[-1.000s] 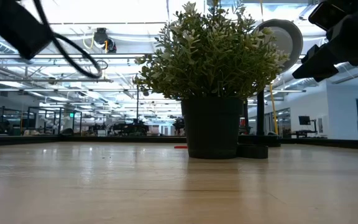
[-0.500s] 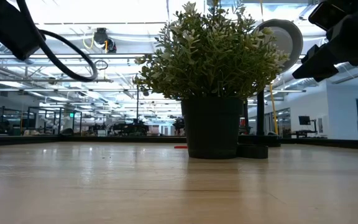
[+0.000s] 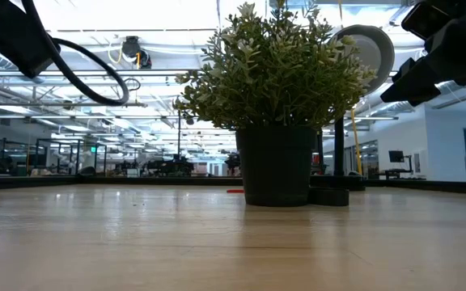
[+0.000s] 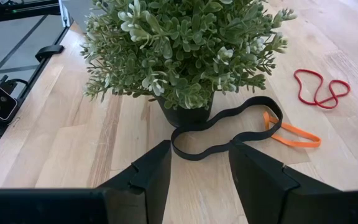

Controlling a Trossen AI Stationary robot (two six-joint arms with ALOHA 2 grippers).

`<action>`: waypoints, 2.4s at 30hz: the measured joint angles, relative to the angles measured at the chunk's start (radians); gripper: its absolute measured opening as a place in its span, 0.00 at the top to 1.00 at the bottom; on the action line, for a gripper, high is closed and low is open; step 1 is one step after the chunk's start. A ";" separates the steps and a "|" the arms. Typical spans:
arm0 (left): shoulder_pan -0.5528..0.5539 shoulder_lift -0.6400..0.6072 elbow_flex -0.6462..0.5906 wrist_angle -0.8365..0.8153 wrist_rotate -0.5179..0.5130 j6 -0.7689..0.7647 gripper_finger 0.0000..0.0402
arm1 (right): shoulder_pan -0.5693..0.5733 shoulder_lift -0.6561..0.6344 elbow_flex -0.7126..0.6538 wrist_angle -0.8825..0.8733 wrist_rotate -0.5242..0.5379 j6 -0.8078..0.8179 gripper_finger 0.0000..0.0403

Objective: Pick and place rubber bands into bin
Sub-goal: Put the bottom red rubber band into the blue bin, then put the black rubber band into the blue bin

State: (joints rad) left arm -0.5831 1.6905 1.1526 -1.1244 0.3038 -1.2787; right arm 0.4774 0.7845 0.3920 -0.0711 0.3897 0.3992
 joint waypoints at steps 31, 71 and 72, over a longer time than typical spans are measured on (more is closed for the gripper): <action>-0.040 -0.327 0.000 0.000 -0.455 -0.014 0.44 | 0.000 0.000 0.000 0.000 0.057 -0.001 0.61; -0.019 -0.415 0.000 0.221 -0.987 0.124 0.44 | -0.062 0.234 -0.041 0.178 0.096 -0.196 0.61; -0.019 -0.415 0.000 0.221 -0.987 0.123 0.44 | -0.062 0.253 -0.033 0.180 0.086 -0.156 0.61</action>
State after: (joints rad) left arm -0.6025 1.2758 1.1530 -0.9031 -0.6830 -1.1552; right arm 0.4156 1.0371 0.3589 0.1088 0.4755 0.2430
